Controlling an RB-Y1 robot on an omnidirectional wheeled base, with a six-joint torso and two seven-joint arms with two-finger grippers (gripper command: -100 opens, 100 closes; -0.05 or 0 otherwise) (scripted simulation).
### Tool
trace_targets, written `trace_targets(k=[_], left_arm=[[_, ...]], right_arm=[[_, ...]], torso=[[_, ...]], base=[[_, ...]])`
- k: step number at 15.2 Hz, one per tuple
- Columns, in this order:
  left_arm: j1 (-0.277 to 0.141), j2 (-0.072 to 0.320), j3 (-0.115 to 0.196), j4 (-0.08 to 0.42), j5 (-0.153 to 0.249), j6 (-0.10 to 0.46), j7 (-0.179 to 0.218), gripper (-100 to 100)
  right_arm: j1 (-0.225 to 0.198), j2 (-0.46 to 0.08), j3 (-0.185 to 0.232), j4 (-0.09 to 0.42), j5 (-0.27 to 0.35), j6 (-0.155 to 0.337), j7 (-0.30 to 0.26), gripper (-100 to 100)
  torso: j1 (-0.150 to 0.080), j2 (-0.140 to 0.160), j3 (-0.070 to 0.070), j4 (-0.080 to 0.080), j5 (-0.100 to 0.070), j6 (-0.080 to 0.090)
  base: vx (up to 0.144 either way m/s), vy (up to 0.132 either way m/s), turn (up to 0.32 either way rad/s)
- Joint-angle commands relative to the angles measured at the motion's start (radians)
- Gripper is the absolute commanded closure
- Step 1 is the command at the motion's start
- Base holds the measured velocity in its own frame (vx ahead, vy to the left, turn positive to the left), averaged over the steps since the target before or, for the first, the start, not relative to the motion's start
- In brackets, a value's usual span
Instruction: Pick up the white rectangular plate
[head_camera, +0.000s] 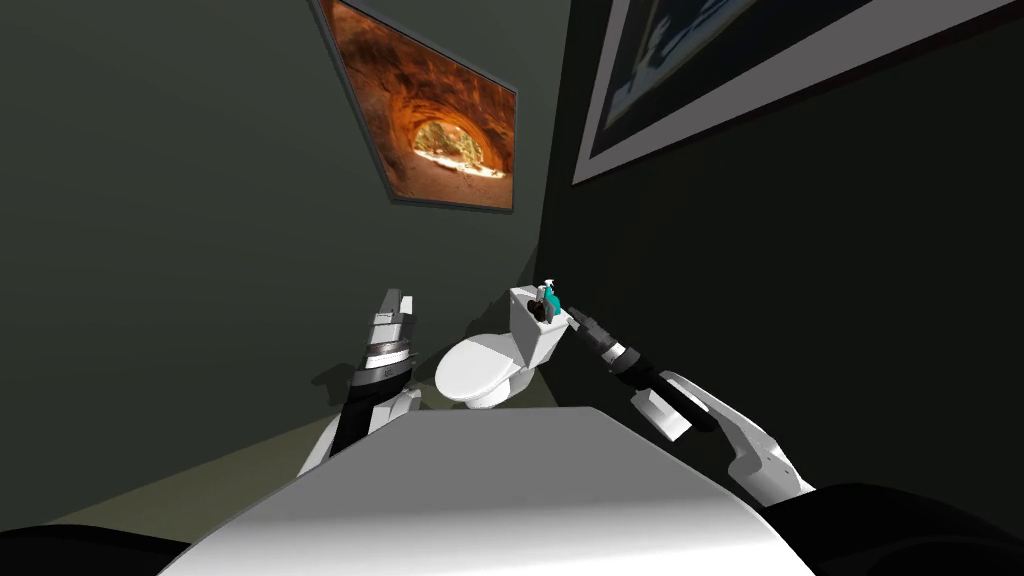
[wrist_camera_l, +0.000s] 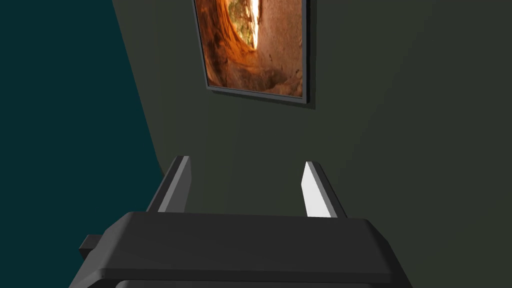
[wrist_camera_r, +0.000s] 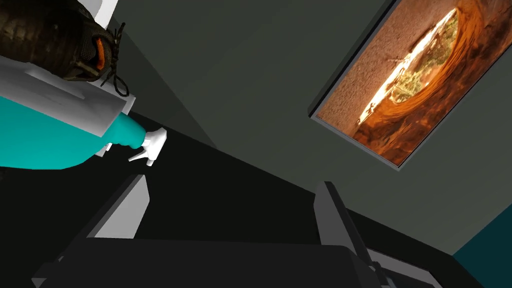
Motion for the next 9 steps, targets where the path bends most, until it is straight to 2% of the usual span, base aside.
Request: trace_targets(k=[1,3,4,5,7,8,9], left_arm=[[0.0,0.0,0.0,0.0,0.0,0.0,0.0,0],[0.0,0.0,0.0,0.0,0.0,0.0,0.0,0],[0.0,0.0,0.0,0.0,0.0,0.0,0.0,0],[0.0,0.0,0.0,0.0,0.0,0.0,0.0,0],[0.0,0.0,0.0,0.0,0.0,0.0,0.0,0],[0.0,0.0,0.0,0.0,0.0,0.0,0.0,0],[0.0,0.0,0.0,0.0,0.0,0.0,0.0,0]], right_arm=[[0.005,-0.05,0.0,0.011,-0.013,0.021,-0.019,-100],[0.005,-0.091,0.0,0.011,-0.013,0.021,-0.019,-100],[0.005,-0.094,0.0,0.011,-0.013,0.021,-0.019,-100],[0.009,-0.13,0.001,0.02,-0.025,0.043,-0.038,-100],[0.009,-0.171,0.001,0.02,-0.025,0.043,-0.038,-100],[0.009,-0.173,0.001,0.02,-0.025,0.043,-0.038,-100],[0.013,-0.209,0.002,0.029,-0.037,0.064,-0.056,-100]], torso=[[0.0,0.0,0.0,0.0,0.0,0.0],[0.0,0.0,0.0,0.0,0.0,0.0],[0.0,0.0,0.0,0.0,0.0,0.0],[0.0,0.0,0.0,0.0,0.0,0.0],[0.0,0.0,0.0,0.0,0.0,0.0],[0.0,0.0,0.0,0.0,0.0,0.0],[0.0,0.0,0.0,0.0,0.0,0.0]], base=[[0.016,0.009,0.062],[0.02,0.007,0.065],[0.008,0.002,0.004],[0.015,0.007,0.078],[0.018,0.006,0.061],[0.012,0.002,-0.006],[0.02,0.009,0.059]])
